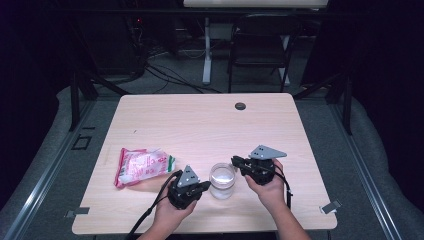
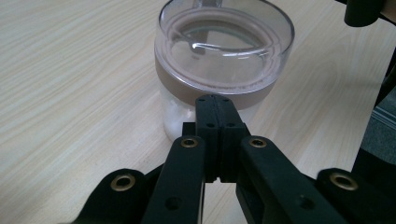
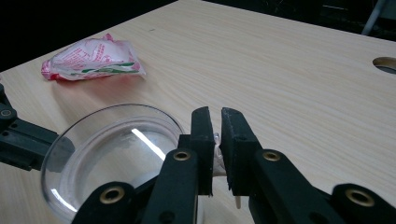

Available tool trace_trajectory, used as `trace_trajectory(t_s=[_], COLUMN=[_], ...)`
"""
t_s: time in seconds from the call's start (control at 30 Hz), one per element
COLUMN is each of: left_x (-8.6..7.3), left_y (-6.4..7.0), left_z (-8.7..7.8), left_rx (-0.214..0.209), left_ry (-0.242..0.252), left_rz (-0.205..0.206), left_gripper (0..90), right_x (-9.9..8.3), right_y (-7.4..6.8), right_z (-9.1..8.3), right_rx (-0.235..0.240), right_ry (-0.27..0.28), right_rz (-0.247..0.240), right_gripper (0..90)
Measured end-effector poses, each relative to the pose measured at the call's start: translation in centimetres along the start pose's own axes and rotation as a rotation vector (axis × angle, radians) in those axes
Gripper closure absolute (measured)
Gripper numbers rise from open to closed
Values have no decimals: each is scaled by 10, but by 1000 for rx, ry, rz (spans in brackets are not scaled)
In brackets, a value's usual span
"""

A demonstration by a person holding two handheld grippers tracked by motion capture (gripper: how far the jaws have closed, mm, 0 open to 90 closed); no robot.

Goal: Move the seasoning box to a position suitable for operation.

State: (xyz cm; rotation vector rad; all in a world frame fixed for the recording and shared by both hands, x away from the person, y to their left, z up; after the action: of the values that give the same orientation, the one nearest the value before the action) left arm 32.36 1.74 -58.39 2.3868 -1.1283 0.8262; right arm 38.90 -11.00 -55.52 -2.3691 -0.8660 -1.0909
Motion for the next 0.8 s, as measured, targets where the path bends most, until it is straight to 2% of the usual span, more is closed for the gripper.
trace_trajectory(t_s=[0.33, 0.67, 0.8], left_x=[2, 7, 12], left_y=[0, 0, 1], left_z=[-3, -8, -10], left_rx=[1, -12, -14], left_ry=[1, 27, 39], left_rz=[6, -12, -6], left_gripper=[900, 900, 900], right_x=[0, 0, 0], right_y=[0, 0, 1], right_z=[0, 0, 0], right_rx=[-2, 1, -2], right_ry=[1, 3, 3], right_rz=[0, 3, 2], right_gripper=[835, 837, 841])
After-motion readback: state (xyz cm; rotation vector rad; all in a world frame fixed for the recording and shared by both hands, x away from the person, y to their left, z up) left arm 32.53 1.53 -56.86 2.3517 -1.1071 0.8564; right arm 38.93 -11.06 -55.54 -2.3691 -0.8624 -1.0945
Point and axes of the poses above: each handheld gripper's, and its own axes: z roughly forward along the jaws, x roughly out of its top, y roughly to its right, the point moved 10 cm from there along z, roughly forward along the jaws, and after that the axes turned 11 degrees about -y, right-handed, at the moved point
